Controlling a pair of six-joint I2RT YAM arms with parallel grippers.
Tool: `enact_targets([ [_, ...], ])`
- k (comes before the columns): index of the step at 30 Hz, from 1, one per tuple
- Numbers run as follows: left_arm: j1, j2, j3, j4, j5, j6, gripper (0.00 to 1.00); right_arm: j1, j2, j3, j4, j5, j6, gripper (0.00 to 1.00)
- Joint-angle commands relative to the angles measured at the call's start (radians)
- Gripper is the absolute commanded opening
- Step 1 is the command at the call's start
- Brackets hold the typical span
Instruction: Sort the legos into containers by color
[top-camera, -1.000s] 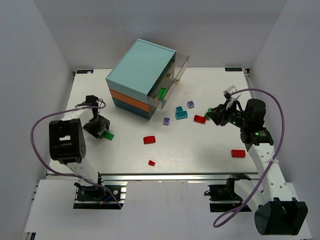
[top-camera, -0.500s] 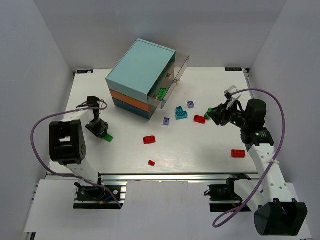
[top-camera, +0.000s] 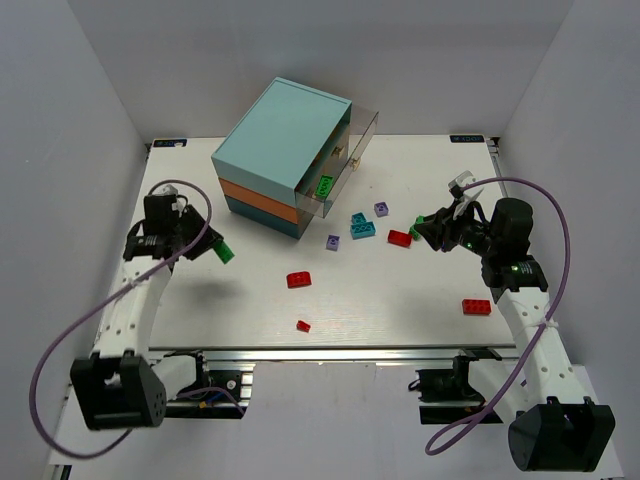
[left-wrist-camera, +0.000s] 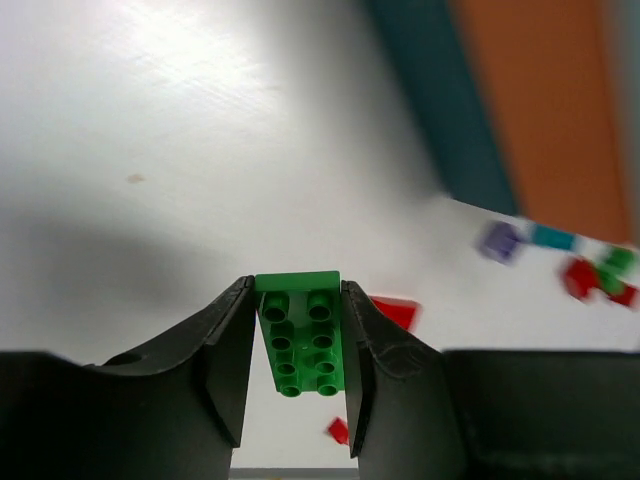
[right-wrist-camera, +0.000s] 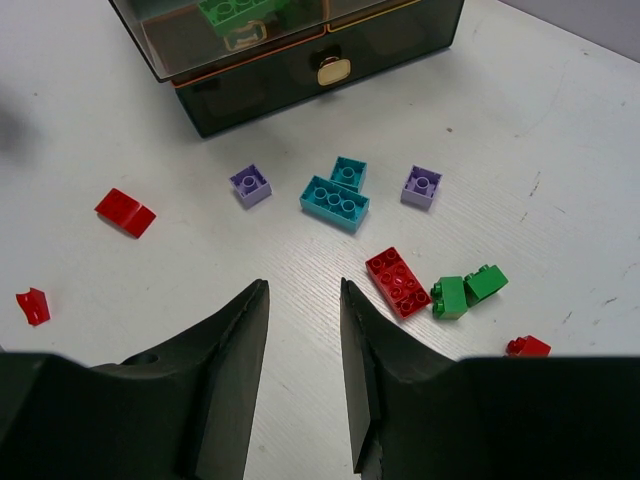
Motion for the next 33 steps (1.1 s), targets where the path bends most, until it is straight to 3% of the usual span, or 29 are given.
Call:
enact_targets([
  [1,-0.022,-0.154,0.011,0.092,0.202,0.057,0.00,-0.003,0.001,-0.008,0.042,-0.002,-0.002,0.40],
  [5,-0.060,-0.209,0.074,0.240,0.470,0.043,0.00,-0.004,0.005,-0.006,0.043,0.009,-0.005,0.40],
  [10,-0.137,-0.146,0.204,0.455,0.543,0.018,0.00,-0.007,0.010,-0.006,0.045,0.019,-0.008,0.40],
  [22,-0.471,0.285,0.652,0.354,0.246,0.254,0.00,-0.023,0.021,-0.008,0.045,0.030,-0.015,0.40],
  [29,-0.565,0.481,0.853,0.328,0.043,0.328,0.00,-0.026,0.025,-0.008,0.040,0.032,-0.022,0.40],
  [33,-0.589,0.591,0.989,0.282,-0.040,0.356,0.07,-0.029,0.027,-0.006,0.040,0.029,-0.025,0.41],
])
